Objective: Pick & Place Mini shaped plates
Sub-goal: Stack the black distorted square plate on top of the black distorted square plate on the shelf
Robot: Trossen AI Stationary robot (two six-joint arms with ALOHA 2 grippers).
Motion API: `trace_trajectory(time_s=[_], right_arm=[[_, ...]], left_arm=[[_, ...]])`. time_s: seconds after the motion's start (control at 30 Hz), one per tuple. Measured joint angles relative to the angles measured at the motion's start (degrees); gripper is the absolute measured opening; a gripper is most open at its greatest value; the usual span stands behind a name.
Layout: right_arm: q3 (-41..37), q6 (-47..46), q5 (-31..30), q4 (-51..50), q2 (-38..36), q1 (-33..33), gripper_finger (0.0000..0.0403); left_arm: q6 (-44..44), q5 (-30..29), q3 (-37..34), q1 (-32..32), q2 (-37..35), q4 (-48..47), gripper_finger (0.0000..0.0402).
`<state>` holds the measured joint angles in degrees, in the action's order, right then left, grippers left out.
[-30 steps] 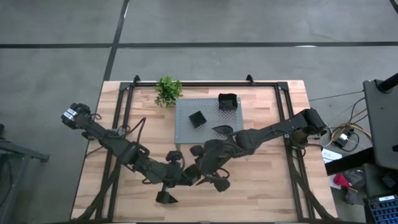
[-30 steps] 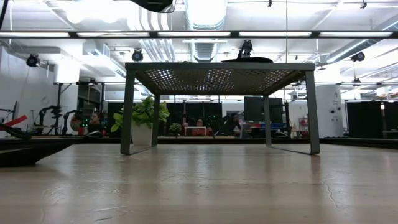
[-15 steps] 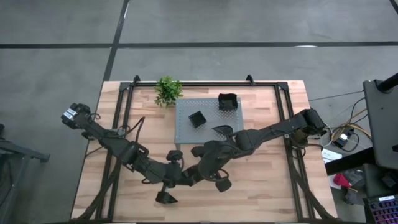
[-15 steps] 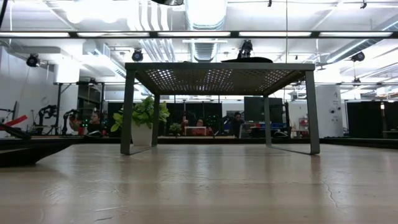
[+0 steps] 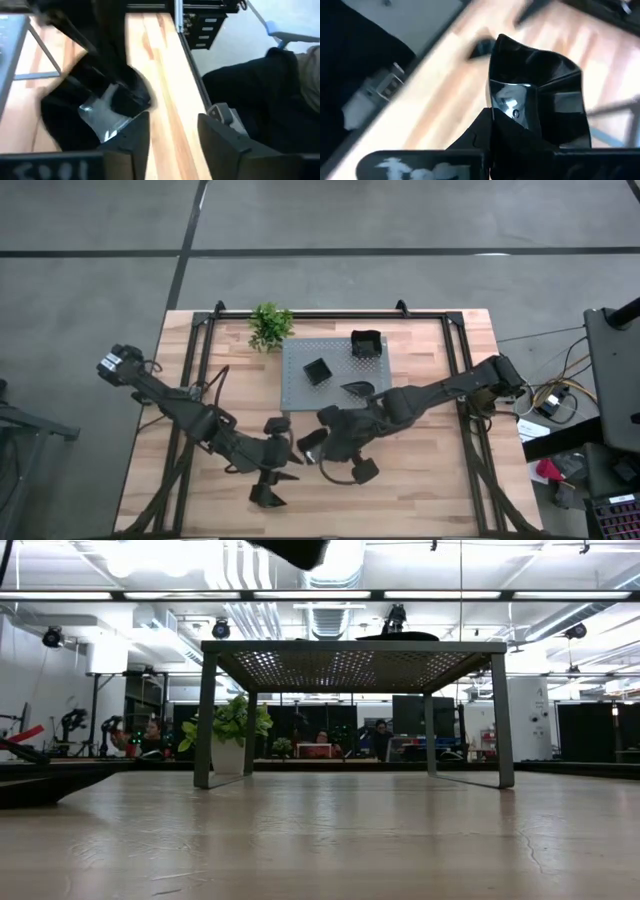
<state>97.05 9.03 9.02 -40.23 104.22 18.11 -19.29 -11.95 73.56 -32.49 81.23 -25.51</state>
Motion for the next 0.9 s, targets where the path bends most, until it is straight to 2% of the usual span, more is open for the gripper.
trace_trajectory(time_s=[0.17,0.27,0.47,0.67,0.9], right_arm=[[2.43,1.39,-7.25,-6.89,-0.01,0.95,0.0008],[2.82,2.07,-11.67,-9.0,-0.02,1.5,0.0008],[2.89,3.25,-25.05,-13.84,-0.83,2.0,0.0008],[2.63,3.19,-36.24,-18.2,-4.97,1.78,0.0008],[-2.09,2.98,-42.01,-18.83,-12.99,-0.7,0.0008]], left_arm=[[-1.43,0.31,-0.78,-0.62,-1.01,-1.28,0.0184],[-1.85,0.31,-0.96,-0.89,-1.03,-1.22,0.0185],[-4.05,0.27,-2.61,-1.89,-1.03,-0.74,0.0186],[-4.71,0.28,-2.75,-3.15,-1.01,1.32,0.0186],[-4.37,-0.5,-2.75,-3.63,-0.94,1.75,0.0186]])
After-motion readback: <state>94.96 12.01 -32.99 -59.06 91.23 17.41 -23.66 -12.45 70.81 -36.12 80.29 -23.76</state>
